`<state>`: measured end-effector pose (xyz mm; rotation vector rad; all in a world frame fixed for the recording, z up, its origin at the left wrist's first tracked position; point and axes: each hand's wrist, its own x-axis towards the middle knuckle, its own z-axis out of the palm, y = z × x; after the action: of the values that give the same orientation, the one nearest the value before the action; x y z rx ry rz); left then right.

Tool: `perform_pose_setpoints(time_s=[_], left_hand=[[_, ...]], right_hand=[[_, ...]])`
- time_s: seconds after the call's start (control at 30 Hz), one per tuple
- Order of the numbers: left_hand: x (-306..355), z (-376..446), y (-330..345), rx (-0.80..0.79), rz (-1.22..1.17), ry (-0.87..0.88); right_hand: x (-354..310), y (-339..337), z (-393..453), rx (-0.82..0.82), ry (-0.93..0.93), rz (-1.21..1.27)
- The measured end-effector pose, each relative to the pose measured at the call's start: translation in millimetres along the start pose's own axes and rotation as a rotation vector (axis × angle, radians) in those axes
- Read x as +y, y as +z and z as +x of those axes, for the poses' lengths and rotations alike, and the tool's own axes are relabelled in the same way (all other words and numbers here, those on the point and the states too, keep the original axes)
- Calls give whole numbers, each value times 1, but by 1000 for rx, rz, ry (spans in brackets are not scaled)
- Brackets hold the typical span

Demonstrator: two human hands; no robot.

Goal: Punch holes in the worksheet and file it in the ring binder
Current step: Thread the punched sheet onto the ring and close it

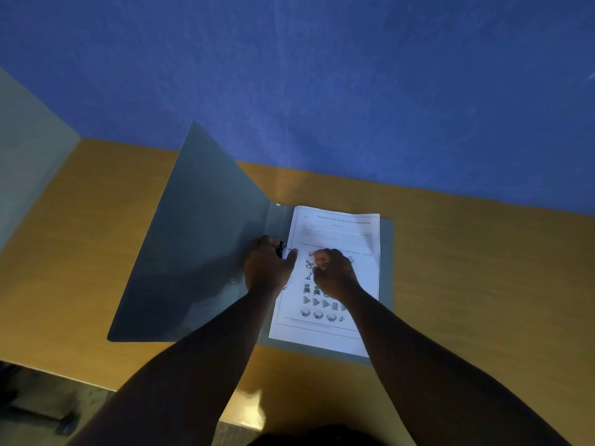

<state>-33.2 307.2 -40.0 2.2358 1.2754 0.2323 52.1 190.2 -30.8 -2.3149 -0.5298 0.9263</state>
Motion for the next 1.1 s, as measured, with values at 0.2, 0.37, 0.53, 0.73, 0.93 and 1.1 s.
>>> perform_pose_setpoints(time_s=[0.2, 0.37, 0.53, 0.73, 0.93, 1.1], left_hand=[[-1, -2, 1, 15, -22, 11], [-1, -4, 3, 22, -7, 27], [0, -1, 4, 22, 42, 29], [0, 1, 6, 35, 94, 23], [0, 0, 7, 41, 58, 22], [-1, -1, 4, 27, 53, 44]], right_hand=[[-2, 23, 15, -94, -42, 67], [3, 38, 29, -93, -13, 54], [7, 50, 40, -121, -1, 35], [6, 54, 41, -125, 14, 32], [4, 50, 42, -171, 36, 86], [3, 51, 40, -167, 72, 108]])
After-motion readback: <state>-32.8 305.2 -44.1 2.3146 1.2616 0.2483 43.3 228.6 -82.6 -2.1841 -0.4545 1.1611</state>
